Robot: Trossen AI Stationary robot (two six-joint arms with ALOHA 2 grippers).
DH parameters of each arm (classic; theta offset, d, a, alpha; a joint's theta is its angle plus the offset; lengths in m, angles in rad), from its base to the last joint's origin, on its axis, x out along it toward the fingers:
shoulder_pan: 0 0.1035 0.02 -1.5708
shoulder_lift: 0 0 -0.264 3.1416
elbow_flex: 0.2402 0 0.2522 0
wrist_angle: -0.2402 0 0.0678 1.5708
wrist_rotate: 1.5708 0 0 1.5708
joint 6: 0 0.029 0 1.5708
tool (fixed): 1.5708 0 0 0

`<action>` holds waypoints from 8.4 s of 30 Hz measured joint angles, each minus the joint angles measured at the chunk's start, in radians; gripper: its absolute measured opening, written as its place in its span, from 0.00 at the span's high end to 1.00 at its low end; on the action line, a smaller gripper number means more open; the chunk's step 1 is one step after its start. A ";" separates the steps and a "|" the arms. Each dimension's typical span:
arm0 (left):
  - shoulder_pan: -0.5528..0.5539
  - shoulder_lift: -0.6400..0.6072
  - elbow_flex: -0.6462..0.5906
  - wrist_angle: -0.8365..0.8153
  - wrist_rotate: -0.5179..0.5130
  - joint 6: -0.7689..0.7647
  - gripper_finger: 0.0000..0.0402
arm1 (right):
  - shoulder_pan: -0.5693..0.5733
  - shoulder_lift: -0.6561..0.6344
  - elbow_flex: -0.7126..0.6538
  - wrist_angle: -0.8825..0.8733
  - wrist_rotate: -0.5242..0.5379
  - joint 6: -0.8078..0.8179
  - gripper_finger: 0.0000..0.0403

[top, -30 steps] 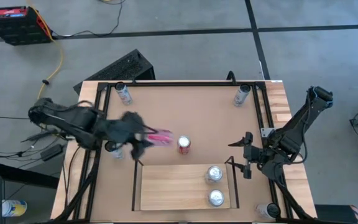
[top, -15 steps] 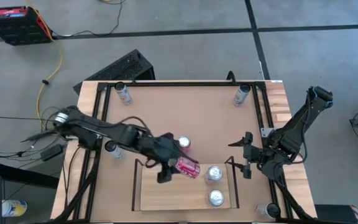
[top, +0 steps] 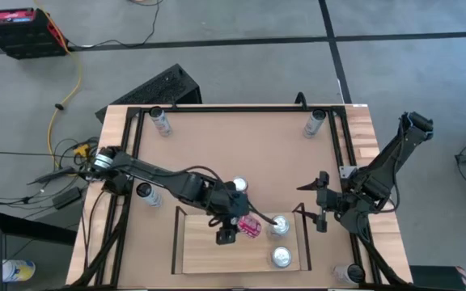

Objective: Place canned beverage on shelf
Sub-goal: Put the bottom red soda can on the shelf, then put the red soda can aligned with the other red soda can on the shelf

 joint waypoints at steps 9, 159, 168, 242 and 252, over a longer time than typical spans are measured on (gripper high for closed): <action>-0.010 0.019 0.001 -0.012 -0.006 -0.004 0.31 | 0.000 0.000 0.000 0.010 0.000 0.000 0.08; -0.095 -0.084 -0.215 0.393 -0.185 -0.122 0.33 | -0.026 0.000 0.001 0.046 -0.053 0.027 0.08; -0.083 -0.082 -0.289 0.595 -0.074 -0.120 0.34 | -0.026 0.000 0.001 0.046 -0.053 0.026 0.08; 0.098 0.016 -0.108 0.202 -0.288 0.172 0.22 | -0.026 0.000 0.000 0.039 -0.070 0.027 0.08; 0.214 0.007 -0.215 0.275 -0.217 0.207 0.22 | -0.025 0.000 0.001 0.003 -0.074 0.029 0.08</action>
